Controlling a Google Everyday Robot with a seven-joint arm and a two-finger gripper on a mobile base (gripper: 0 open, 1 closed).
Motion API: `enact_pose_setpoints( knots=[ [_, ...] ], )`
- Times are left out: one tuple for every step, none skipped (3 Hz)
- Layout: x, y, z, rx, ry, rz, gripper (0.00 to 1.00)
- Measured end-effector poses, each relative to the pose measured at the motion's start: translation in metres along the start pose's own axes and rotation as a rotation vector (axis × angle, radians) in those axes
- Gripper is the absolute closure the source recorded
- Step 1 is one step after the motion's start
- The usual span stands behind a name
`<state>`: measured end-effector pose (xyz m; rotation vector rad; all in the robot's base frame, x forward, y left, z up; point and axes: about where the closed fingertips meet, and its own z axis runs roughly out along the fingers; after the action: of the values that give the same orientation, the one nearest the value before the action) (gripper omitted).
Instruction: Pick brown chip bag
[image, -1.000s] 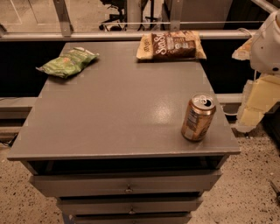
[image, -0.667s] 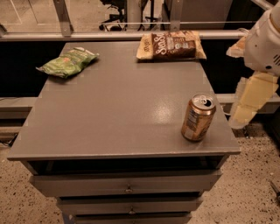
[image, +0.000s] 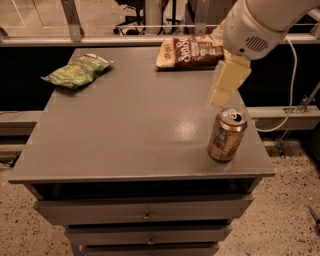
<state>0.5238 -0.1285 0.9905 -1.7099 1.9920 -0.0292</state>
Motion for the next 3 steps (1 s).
enact_pose_setpoints(
  knots=[
    [-0.037,-0.038,0.012,0.063,-0.100,0.039,0.11],
    [-0.038,-0.037,0.012,0.064,-0.101,0.038,0.00],
    [-0.040,-0.050,0.032,0.103,-0.155,0.107,0.00]
  ],
)
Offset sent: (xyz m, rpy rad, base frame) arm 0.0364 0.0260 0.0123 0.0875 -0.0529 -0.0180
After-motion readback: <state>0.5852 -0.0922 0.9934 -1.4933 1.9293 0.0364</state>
